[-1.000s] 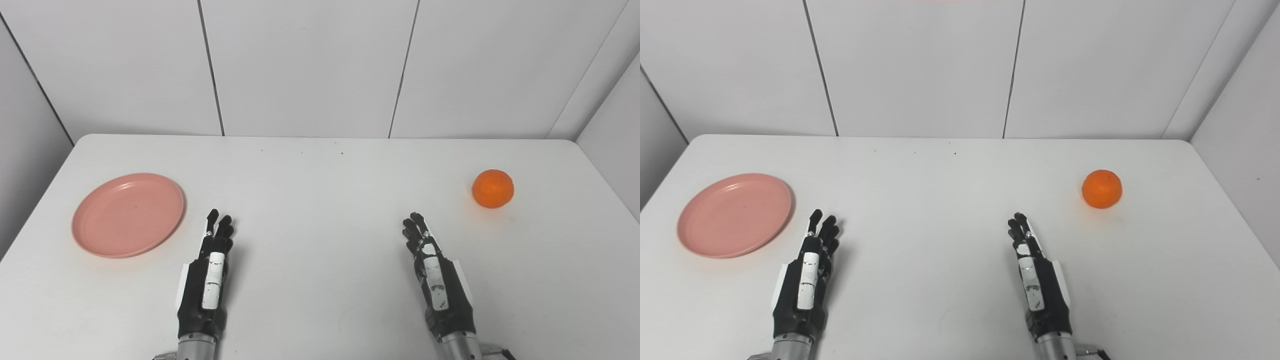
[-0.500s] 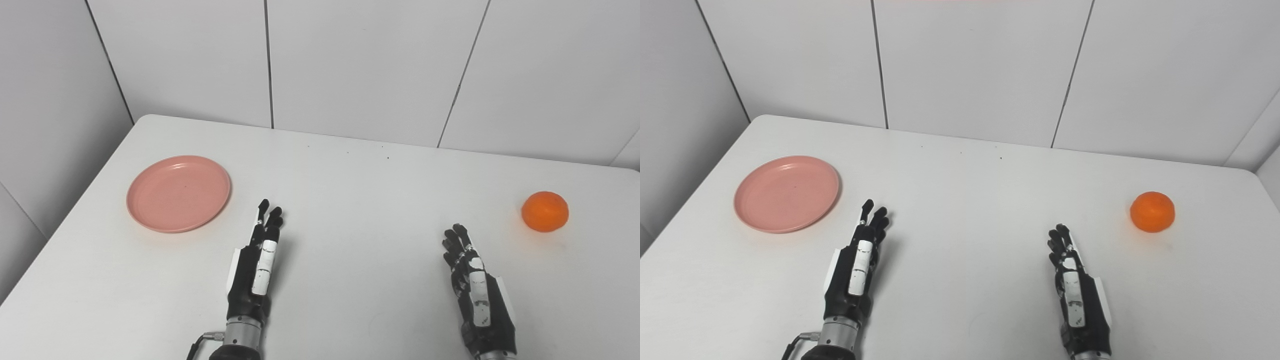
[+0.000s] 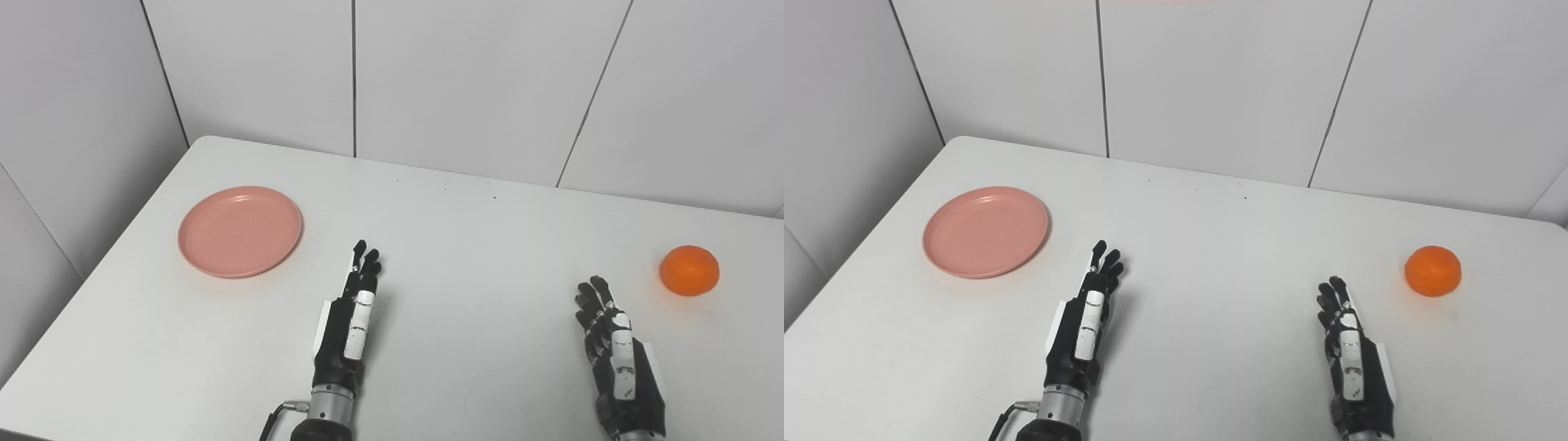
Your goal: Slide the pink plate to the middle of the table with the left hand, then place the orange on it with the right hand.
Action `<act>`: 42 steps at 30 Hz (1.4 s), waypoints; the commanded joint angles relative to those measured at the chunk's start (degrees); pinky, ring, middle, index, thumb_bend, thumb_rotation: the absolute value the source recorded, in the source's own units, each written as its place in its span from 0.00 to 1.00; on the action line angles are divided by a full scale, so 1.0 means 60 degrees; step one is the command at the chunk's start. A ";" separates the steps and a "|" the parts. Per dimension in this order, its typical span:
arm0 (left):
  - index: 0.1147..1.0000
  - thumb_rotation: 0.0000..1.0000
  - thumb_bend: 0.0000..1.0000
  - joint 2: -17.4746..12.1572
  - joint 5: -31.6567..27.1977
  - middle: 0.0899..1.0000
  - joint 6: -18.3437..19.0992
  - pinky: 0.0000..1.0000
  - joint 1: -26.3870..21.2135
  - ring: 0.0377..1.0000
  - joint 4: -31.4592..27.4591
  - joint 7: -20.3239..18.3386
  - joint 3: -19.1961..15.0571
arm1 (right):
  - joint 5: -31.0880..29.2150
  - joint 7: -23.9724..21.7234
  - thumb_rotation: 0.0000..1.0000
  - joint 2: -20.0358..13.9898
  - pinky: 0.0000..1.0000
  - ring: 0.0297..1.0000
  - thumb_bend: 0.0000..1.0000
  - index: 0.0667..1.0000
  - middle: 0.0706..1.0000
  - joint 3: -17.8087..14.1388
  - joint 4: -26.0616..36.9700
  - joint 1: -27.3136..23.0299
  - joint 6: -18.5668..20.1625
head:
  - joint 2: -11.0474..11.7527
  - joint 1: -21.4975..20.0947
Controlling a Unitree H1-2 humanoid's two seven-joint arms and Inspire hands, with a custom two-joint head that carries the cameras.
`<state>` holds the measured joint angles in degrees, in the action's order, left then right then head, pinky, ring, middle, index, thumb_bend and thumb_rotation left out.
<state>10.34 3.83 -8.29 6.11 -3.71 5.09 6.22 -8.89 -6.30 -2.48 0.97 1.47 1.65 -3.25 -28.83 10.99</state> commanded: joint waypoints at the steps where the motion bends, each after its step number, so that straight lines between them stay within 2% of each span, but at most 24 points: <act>1: 1.00 0.99 0.56 0.0023 0.0089 0.97 -0.0310 1.00 0.0300 0.97 0.0831 0.0111 -0.0023 | 0.0041 -0.0119 1.00 -0.0188 1.00 0.96 0.77 0.94 0.93 -0.0145 -0.1272 0.0616 -0.0433 | 0.0009 0.0001; 2: 1.00 0.99 0.56 0.0008 0.0068 0.97 -0.0311 1.00 0.0319 0.97 0.0827 0.0099 -0.0022 | 0.0076 -0.0115 1.00 -0.0187 1.00 0.96 0.77 0.94 0.93 -0.0128 -0.1290 0.0621 -0.0462 | 0.0125 0.0004; 9: 1.00 0.96 0.61 -0.0013 -0.0444 0.97 -0.0225 1.00 0.0418 0.97 0.0802 -0.0031 -0.0176 | 0.0101 -0.0085 0.98 -0.0065 1.00 0.96 0.80 0.93 0.93 -0.0069 -0.1405 0.0673 -0.0621 | 0.0300 -0.0043; 16: 1.00 0.89 0.69 -0.0092 -0.0909 0.97 -0.0061 1.00 0.0561 0.97 0.0385 -0.0159 -0.0219 | 0.0212 -0.0040 0.98 -0.0005 1.00 0.96 0.81 0.93 0.93 0.0005 -0.1233 0.0786 -0.0641 | 0.0270 -0.0114; 23: 1.00 0.82 0.80 -0.0150 -0.1427 0.97 0.0518 1.00 0.0808 0.98 -0.0792 -0.0406 -0.0182 | -0.0003 -0.0122 0.97 0.0014 1.00 0.96 0.81 0.93 0.93 -0.0076 -0.0867 0.0937 -0.0540 | 0.0208 0.0027; 26: 0.99 0.78 0.87 -0.0198 -0.1556 0.95 0.0958 0.99 0.0740 0.95 -0.1470 -0.0458 -0.0231 | -0.0120 -0.0150 0.98 0.0024 1.00 0.95 0.78 0.92 0.92 -0.0084 -0.0693 0.0990 -0.0501 | 0.0208 0.0048; 32: 0.97 0.74 0.89 -0.0484 -0.1964 0.92 0.1933 0.93 0.0273 0.91 -0.2617 -0.0713 -0.0377 | -0.0218 -0.0112 0.98 0.0094 0.97 0.94 0.78 0.91 0.91 -0.0054 -0.0461 0.1065 -0.0373 | 0.0249 -0.0043; 38: 0.95 0.71 0.90 -0.0983 -0.2521 0.91 0.2967 0.92 -0.0872 0.89 -0.3446 -0.1002 -0.0770 | -0.0191 -0.0083 0.98 0.0124 0.97 0.93 0.78 0.91 0.90 -0.0005 -0.0473 0.1062 -0.0349 | 0.0278 -0.0095; 42: 0.97 0.75 0.91 -0.1359 -0.2697 0.91 0.3279 0.92 -0.1571 0.91 -0.3575 -0.1006 -0.1047 | -0.0216 -0.0090 0.97 0.0146 0.97 0.93 0.79 0.90 0.90 -0.0004 -0.0528 0.1049 -0.0362 | 0.0281 -0.0100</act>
<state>2.35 -11.23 11.01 -1.55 -23.29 -0.41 -0.15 -9.97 -6.39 -2.10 0.85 3.19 2.85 -5.37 -27.07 10.37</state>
